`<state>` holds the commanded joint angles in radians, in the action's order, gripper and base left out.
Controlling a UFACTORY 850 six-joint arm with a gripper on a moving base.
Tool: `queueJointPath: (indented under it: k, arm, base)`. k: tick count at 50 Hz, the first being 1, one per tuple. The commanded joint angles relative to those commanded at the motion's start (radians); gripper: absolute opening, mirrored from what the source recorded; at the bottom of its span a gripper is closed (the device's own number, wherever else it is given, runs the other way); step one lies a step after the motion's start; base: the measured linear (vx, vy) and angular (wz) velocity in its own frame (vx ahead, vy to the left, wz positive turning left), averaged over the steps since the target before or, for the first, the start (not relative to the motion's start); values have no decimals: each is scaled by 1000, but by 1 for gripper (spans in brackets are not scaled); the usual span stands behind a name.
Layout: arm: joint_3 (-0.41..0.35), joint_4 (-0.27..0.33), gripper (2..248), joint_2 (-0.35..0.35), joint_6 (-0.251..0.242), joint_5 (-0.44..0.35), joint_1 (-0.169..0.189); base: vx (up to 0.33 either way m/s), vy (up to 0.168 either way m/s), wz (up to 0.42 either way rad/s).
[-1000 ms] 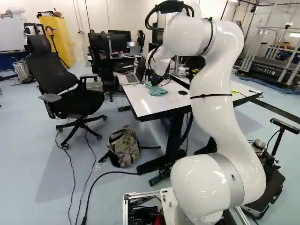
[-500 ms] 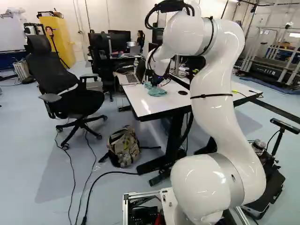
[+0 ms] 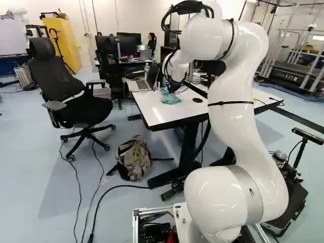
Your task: Clean the table with the green towel
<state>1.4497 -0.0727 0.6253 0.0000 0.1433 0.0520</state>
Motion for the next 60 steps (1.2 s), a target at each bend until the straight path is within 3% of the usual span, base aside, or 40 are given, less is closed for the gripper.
queueJointPath:
  k: [13, 25, 60]
  arm:
    - [8, 0, 27, 5, 0, 0, 26]
    - [7, 0, 27, 5, 0, 0, 25]
    - [1, 0, 27, 1, 0, 0, -56]
  base:
    - [0, 0, 0]
    - [0, 0, 0]
    - [0, 0, 0]
